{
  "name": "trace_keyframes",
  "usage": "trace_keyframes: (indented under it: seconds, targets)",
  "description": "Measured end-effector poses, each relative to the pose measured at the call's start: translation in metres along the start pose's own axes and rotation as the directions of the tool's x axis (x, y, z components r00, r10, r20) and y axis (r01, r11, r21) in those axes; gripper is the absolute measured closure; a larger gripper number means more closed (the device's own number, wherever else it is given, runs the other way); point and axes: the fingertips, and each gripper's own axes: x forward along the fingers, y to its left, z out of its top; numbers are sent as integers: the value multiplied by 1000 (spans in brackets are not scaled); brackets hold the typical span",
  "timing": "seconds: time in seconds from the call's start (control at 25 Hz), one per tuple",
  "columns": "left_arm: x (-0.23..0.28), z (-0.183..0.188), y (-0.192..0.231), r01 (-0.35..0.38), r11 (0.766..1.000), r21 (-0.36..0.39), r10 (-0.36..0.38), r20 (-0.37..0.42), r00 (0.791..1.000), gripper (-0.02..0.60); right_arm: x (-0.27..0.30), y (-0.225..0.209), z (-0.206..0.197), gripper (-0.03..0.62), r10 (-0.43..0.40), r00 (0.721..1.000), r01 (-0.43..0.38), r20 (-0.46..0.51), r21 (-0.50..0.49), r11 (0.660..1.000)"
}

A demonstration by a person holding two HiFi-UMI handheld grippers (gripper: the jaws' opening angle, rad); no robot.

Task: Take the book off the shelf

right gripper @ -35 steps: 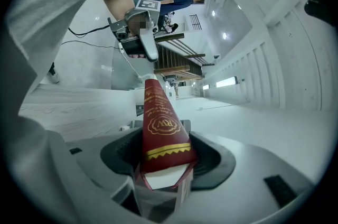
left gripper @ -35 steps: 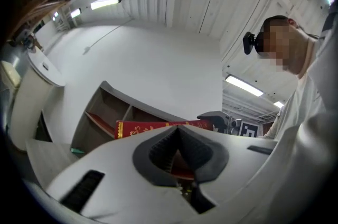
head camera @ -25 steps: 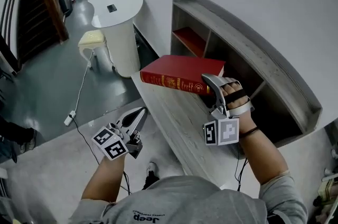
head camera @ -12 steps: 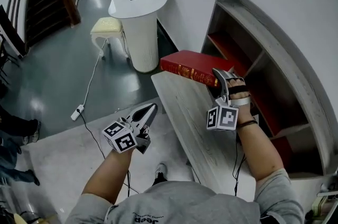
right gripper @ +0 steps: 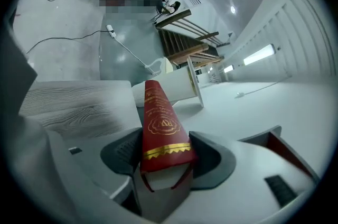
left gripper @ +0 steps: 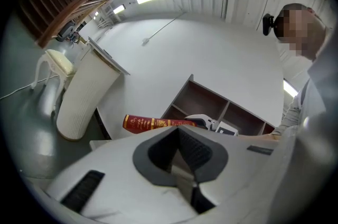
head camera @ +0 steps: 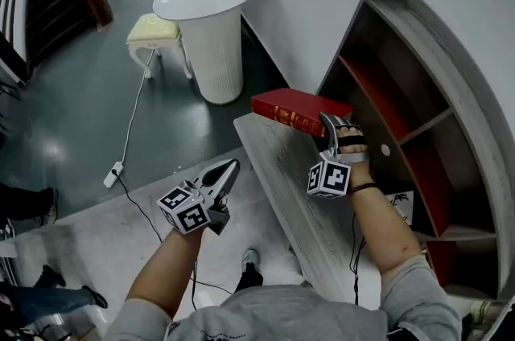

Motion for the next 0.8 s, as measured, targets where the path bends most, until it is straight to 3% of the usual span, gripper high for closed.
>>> trace_keyframes:
  seconds: [0.32,0.64,0.8]
  targets:
    - [7,-18,36,-19,1000,-18,19,-24,1000,569,55,43,-12,317,35,999,-34,-40,26,999]
    - [11,-33,49,-23,999,-36,22,-29,999,569,75,74,-14,318,26,998,-25,-52,14,1000]
    - [13,-36,49,-36,996,-76,35,-23,999,569,73,95,-19,323,68,996,-68,-65,7,998]
